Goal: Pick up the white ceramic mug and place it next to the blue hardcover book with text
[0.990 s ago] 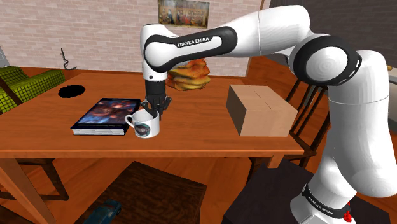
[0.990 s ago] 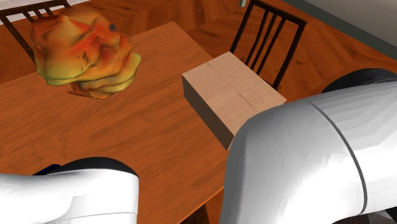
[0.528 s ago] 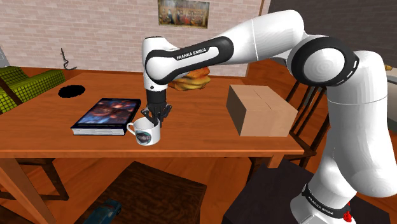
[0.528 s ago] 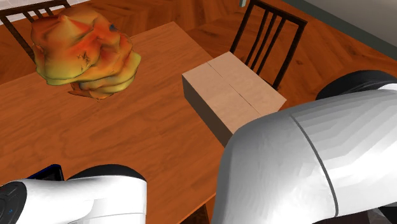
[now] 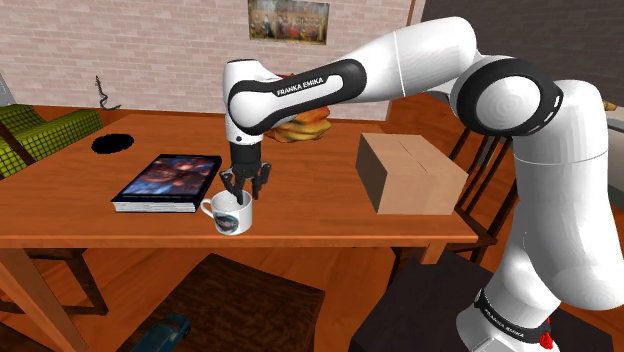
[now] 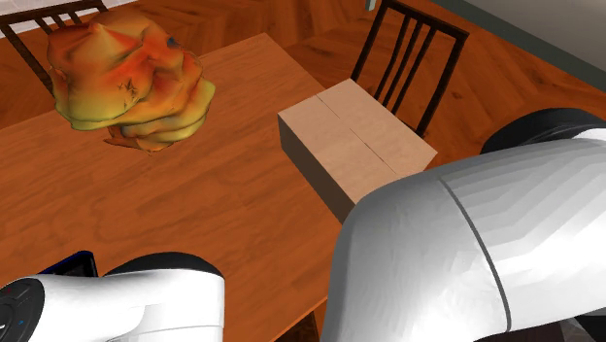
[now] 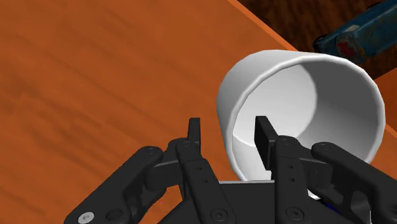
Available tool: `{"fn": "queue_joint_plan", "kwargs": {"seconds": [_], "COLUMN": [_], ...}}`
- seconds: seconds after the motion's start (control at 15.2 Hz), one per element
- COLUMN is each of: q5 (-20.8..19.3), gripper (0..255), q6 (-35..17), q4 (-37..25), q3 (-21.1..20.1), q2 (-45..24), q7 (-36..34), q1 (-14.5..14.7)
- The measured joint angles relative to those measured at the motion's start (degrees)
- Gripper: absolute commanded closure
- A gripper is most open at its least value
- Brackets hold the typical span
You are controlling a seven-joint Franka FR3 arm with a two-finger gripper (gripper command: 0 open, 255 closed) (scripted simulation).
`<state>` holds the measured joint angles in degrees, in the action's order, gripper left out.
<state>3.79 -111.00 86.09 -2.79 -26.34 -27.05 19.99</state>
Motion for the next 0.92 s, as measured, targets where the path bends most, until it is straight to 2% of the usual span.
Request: {"fn": "queue_joint_plan", "kwargs": {"seconds": [0.33, 0.59, 0.92], "q5": [0.00, -0.07, -0.07], "gripper": [0, 0, 0], "q6": [0.00, 5.22, 6.76], "q4": [0.00, -4.77, -5.80], "q3": [0.00, 0.02, 0.08], "q2": [0.00, 0.55, 0.97], "q7": [0.00, -0.26, -0.13], "q1": [0.00, -0.08, -0.26]}}
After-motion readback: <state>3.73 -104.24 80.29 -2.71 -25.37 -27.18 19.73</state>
